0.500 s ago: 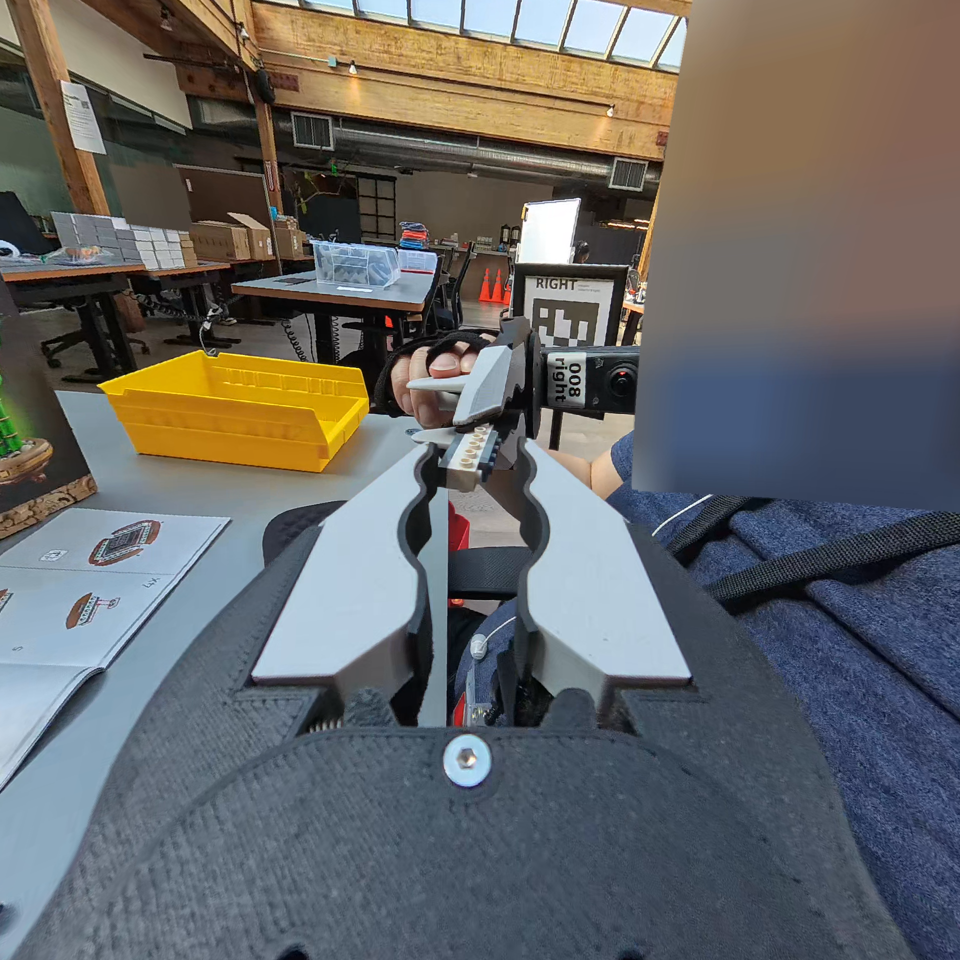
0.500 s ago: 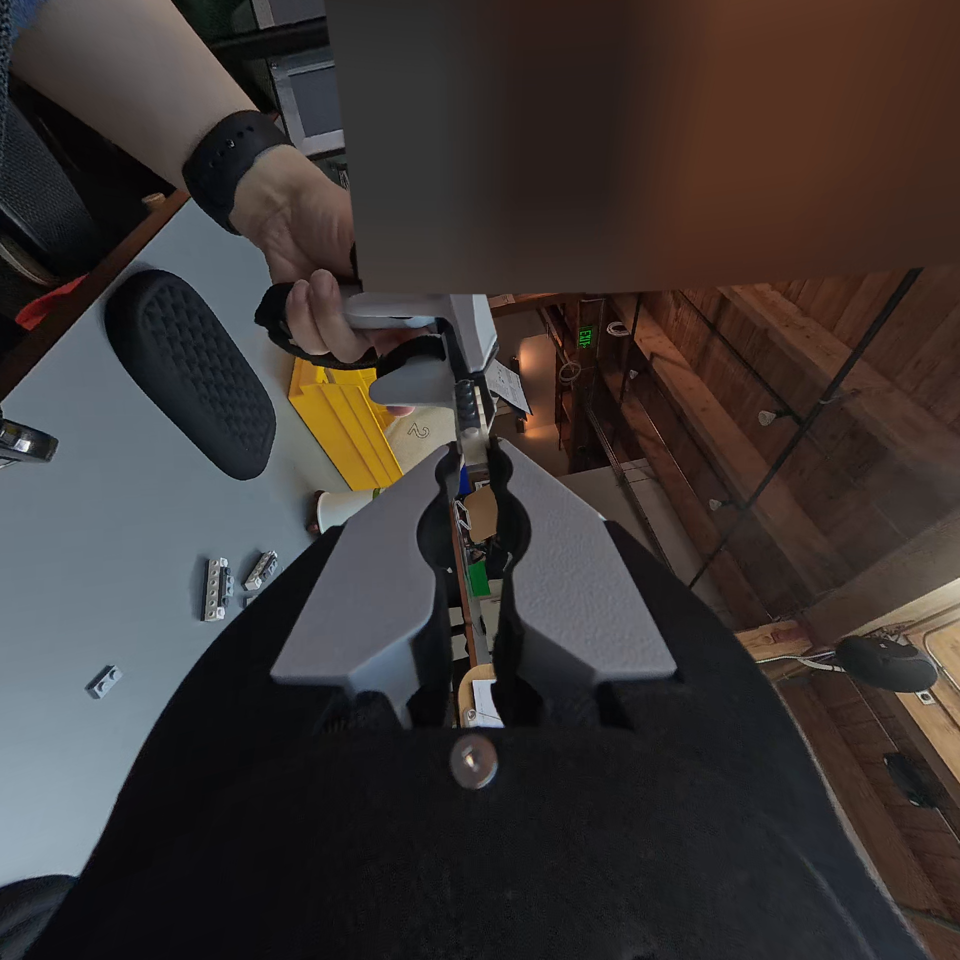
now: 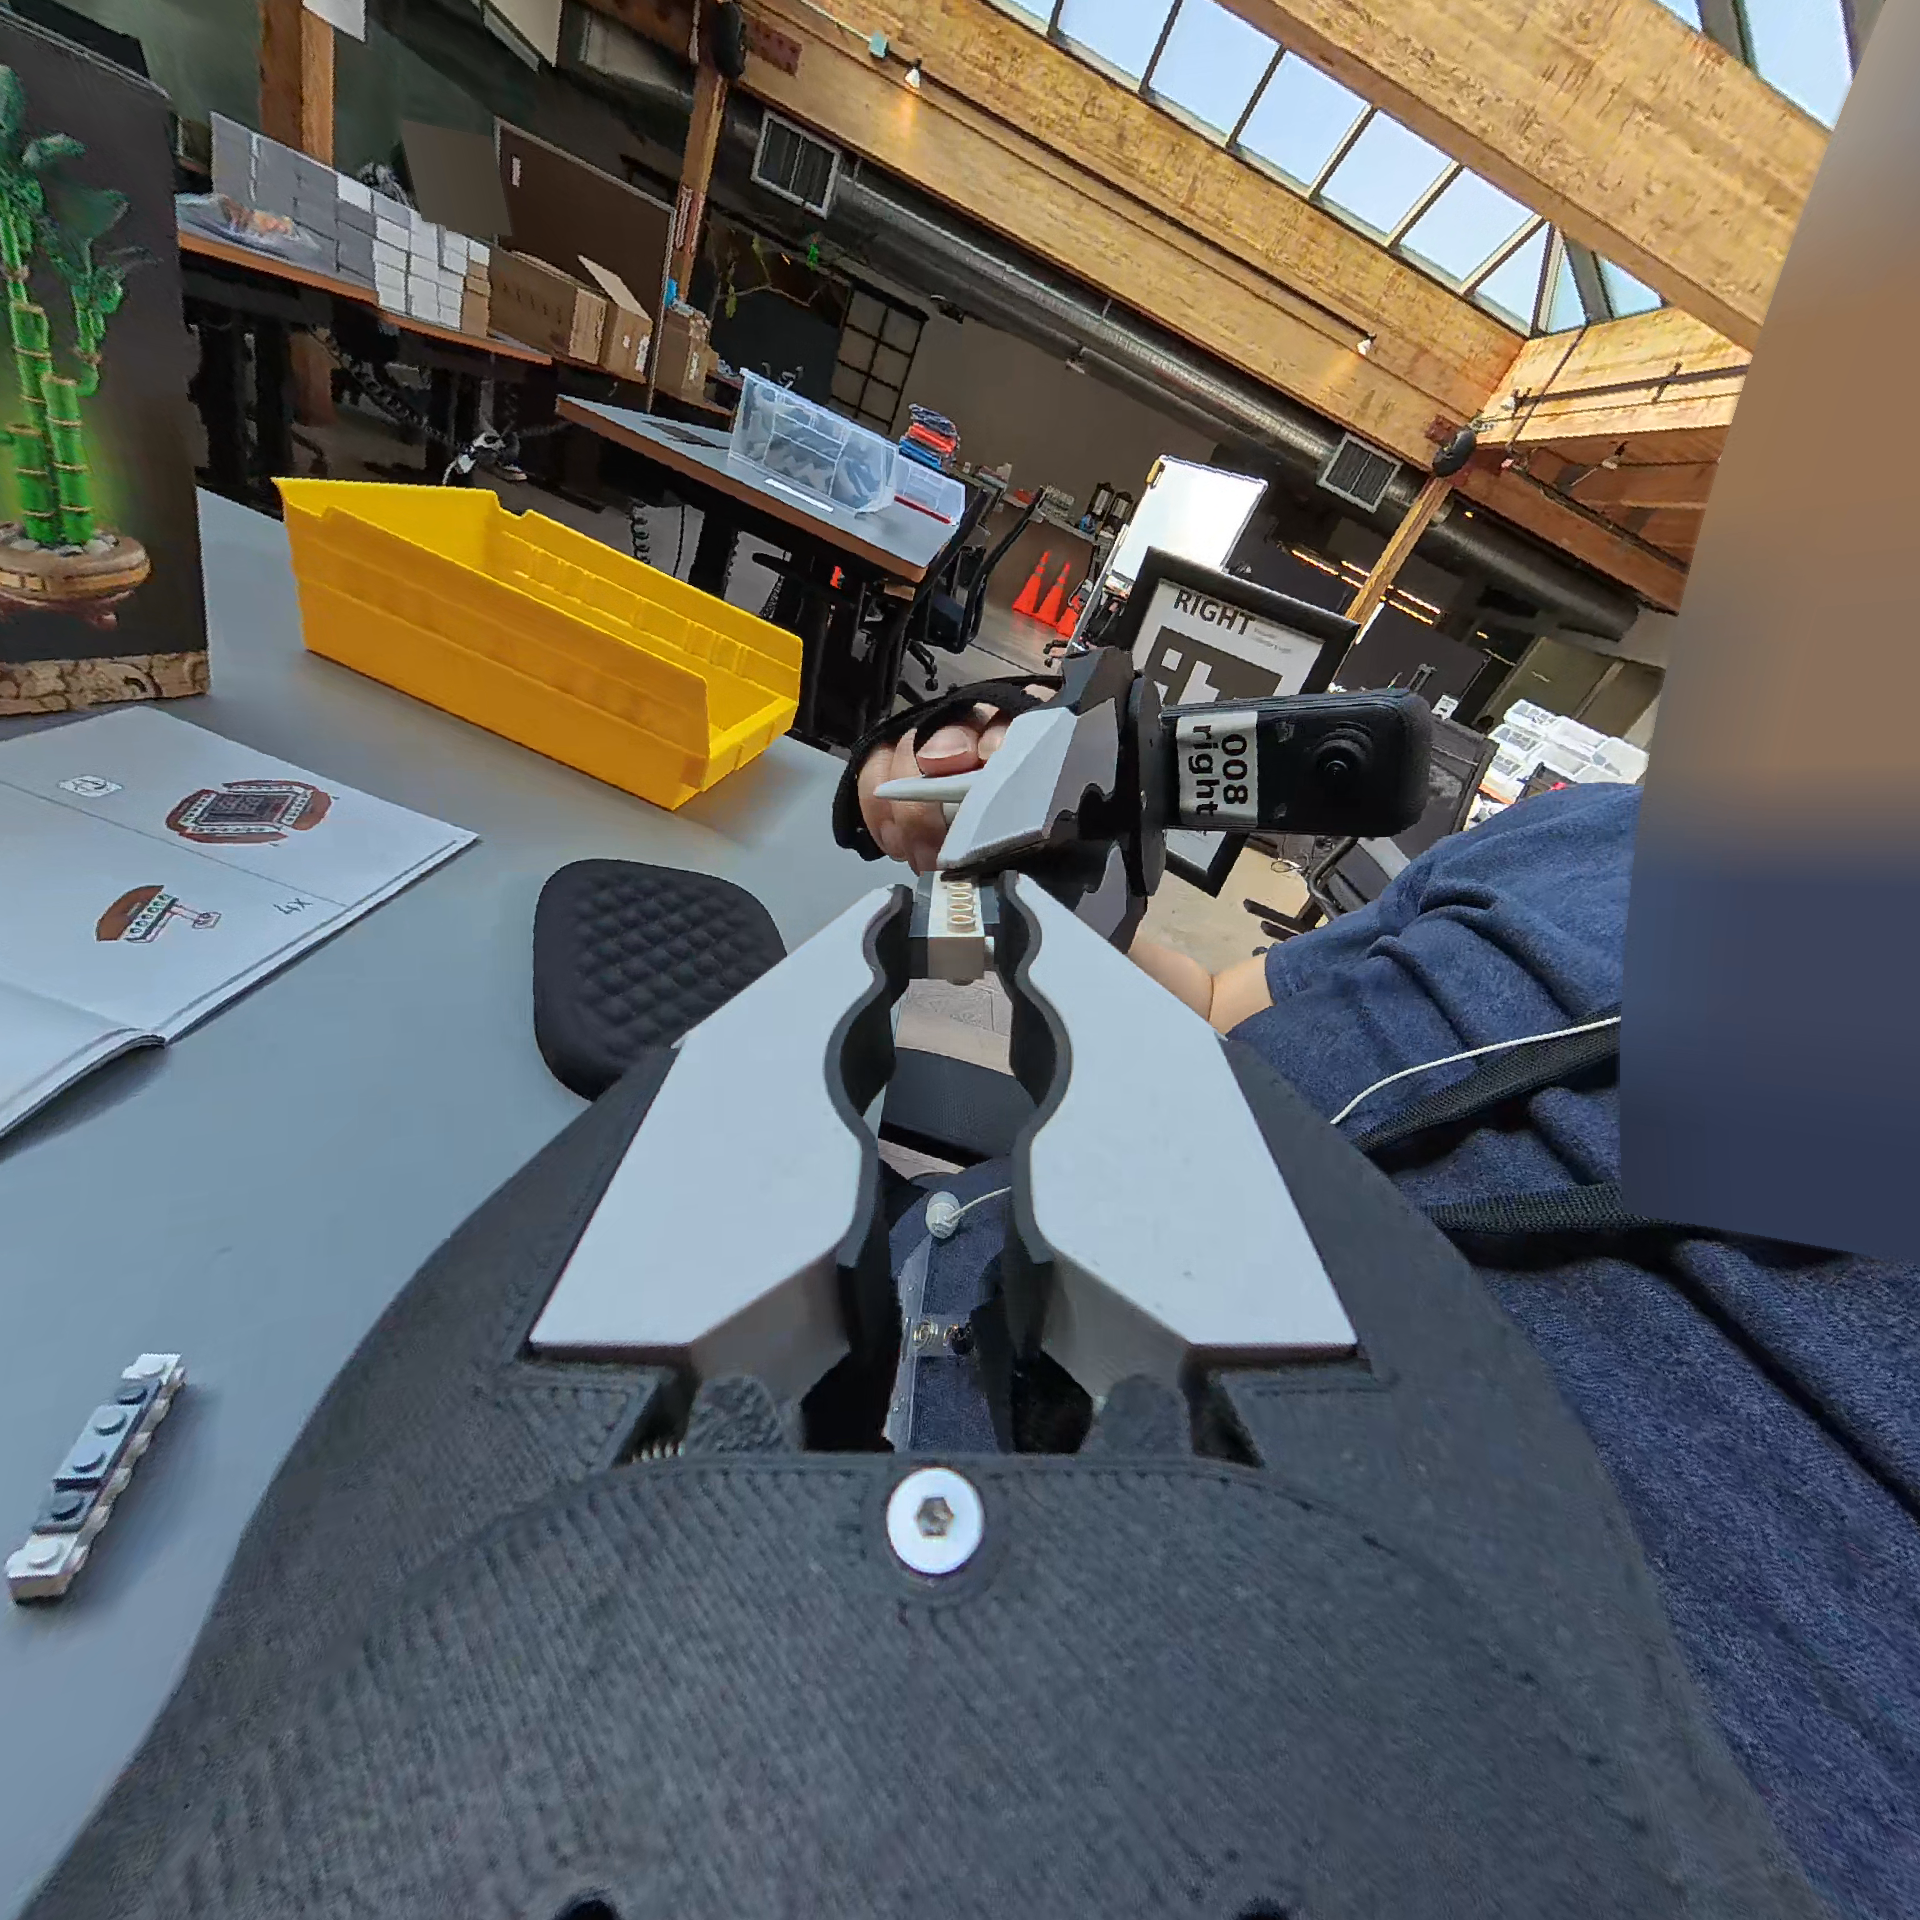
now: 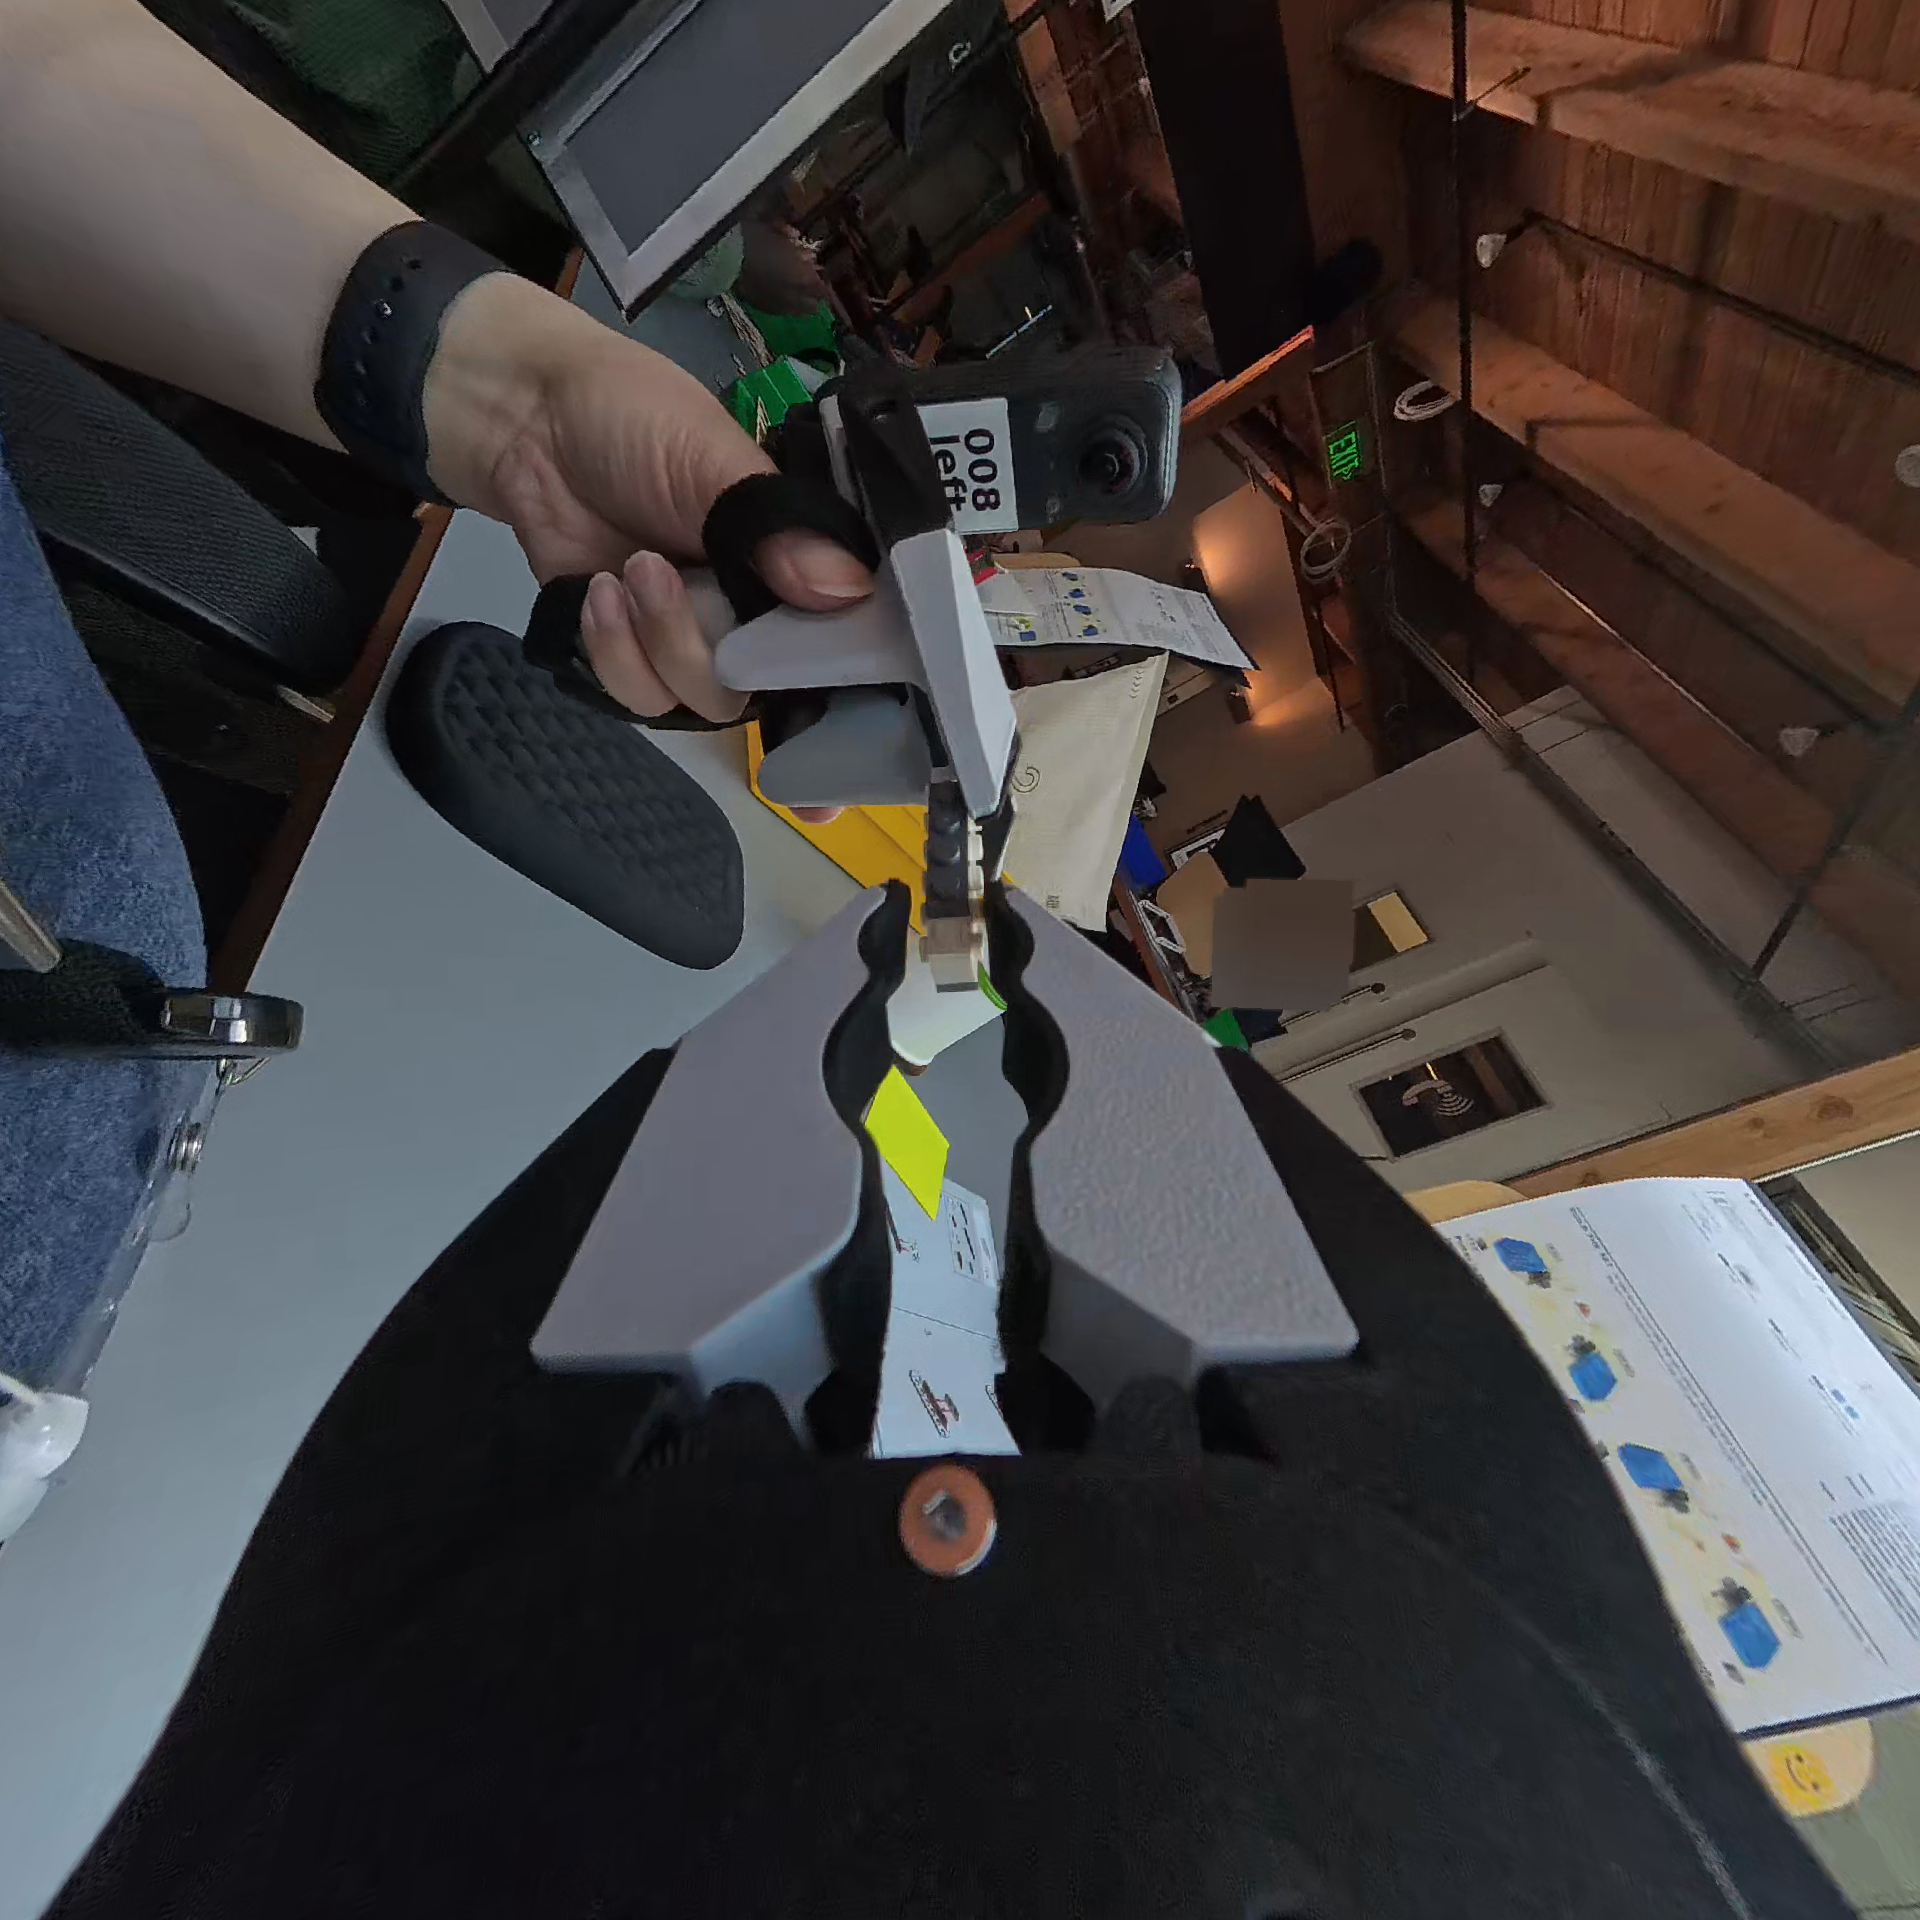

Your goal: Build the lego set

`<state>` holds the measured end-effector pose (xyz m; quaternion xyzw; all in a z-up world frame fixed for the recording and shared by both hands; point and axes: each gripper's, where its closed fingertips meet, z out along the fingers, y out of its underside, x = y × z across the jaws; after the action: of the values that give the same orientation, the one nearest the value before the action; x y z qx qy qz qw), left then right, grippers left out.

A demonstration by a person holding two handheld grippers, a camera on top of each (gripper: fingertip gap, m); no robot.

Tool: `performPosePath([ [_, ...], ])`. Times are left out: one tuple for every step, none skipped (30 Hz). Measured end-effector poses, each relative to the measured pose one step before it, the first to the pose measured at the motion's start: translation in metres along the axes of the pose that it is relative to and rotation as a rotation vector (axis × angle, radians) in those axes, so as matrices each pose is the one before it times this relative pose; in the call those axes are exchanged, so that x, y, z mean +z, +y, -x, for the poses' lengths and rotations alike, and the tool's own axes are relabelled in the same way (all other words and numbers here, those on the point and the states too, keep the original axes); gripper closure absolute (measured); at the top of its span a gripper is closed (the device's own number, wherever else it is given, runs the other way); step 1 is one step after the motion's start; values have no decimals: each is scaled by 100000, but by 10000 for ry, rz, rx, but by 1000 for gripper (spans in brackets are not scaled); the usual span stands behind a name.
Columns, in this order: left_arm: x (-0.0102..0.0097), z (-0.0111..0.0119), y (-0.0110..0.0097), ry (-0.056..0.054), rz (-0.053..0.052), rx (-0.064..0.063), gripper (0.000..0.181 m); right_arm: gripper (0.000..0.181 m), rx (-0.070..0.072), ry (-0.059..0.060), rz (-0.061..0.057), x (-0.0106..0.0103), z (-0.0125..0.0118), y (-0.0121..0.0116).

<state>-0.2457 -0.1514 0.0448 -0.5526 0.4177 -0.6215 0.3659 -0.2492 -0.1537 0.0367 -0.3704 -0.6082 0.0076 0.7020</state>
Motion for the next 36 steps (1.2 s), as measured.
performPosePath([
  [-85,50,50,44,-75,-33,167,167,124,43,44,144,-43,224],
  [-87,-53,-1,42,-94,114,167,163,69,30,-25,119,-2,68],
  [-76,-340,-63,135,-98,314,167,160,198,-157,-93,109,236,-94],
  [-81,-501,-179,117,-156,555,168,156,490,-175,-75,122,110,-81],
  [-116,-459,-205,1,-143,752,167,151,842,-261,-111,97,66,-107],
  [-106,-357,-76,-110,7,815,167,142,1119,-437,-182,23,140,-190],
  [-71,-80,81,-297,164,822,167,137,1274,-571,-131,-32,209,-147],
  [-34,-21,158,-342,242,901,168,136,1186,-736,-128,-82,511,-271],
  [-12,-282,89,-199,192,928,168,136,963,-641,-174,-62,526,-377],
  [8,-339,-83,-132,79,769,167,137,725,-197,-83,27,-16,-216],
  [33,-228,-164,-118,30,488,167,140,425,-51,40,69,-106,-32],
  [68,-224,-87,7,54,223,167,147,121,-207,38,64,284,20],
  [66,-286,-23,131,51,95,167,155,-50,-61,29,30,150,20],
  [40,-256,-26,129,3,101,167,162,-156,106,-8,-36,-92,-27],
  [-6,-195,-71,74,-57,128,167,162,-123,-45,-83,-45,141,-125],
  [-23,-191,-70,80,-62,94,167,163,-39,-124,-20,-15,243,-40],
  [-12,-184,13,93,6,45,167,163,-73,-79,119,19,171,153],
  [-21,-168,104,105,58,9,167,163,-115,-107,212,91,242,304],
  [-23,-242,108,173,51,-74,167,164,49,-235,234,177,427,362],
  [-41,-170,115,144,36,-164,168,164,249,-139,136,217,157,287],
  [-89,118,212,-14,61,-217,167,164,303,94,-36,117,-294,161],
  [-102,379,386,-153,120,-296,167,163,210,258,-140,33,-572,107],
  [-47,560,505,-241,163,-464,167,162,-21,380,-93,-5,-712,237],
  [7,677,749,-263,279,-683,168,143,-395,657,30,4,-923,416],
  [60,663,991,-221,416,-837,167,121,-663,819,174,23,-899,560],
  [94,613,891,-210,317,-865,167,125,-900,594,218,9,-311,543],
  [93,672,515,-280,18,-839,167,129,-1032,353,179,109,278,495],
  [79,603,304,-220,-144,-842,167,138,-956,202,245,228,606,481],
  [94,412,316,-39,-98,-827,167,149,-741,222,348,377,510,568],
  [88,518,233,-92,-112,-749,168,152,-443,232,505,500,302,792],
  [71,711,185,-217,-123,-563,168,155,-179,325,491,497,-71,797],
  [146,637,384,-178,48,-319,168,158,15,245,293,360,-161,569],
  [198,462,544,-94,187,-225,167,160,164,113,209,210,-184,490],
  [147,354,360,-45,109,-271,168,163,334,-215,84,180,192,351],
  [57,311,247,7,77,-305,167,166,496,-335,49,177,276,303],
  [22,369,233,34,106,-297,167,169,616,-463,113,252,411,409],
])
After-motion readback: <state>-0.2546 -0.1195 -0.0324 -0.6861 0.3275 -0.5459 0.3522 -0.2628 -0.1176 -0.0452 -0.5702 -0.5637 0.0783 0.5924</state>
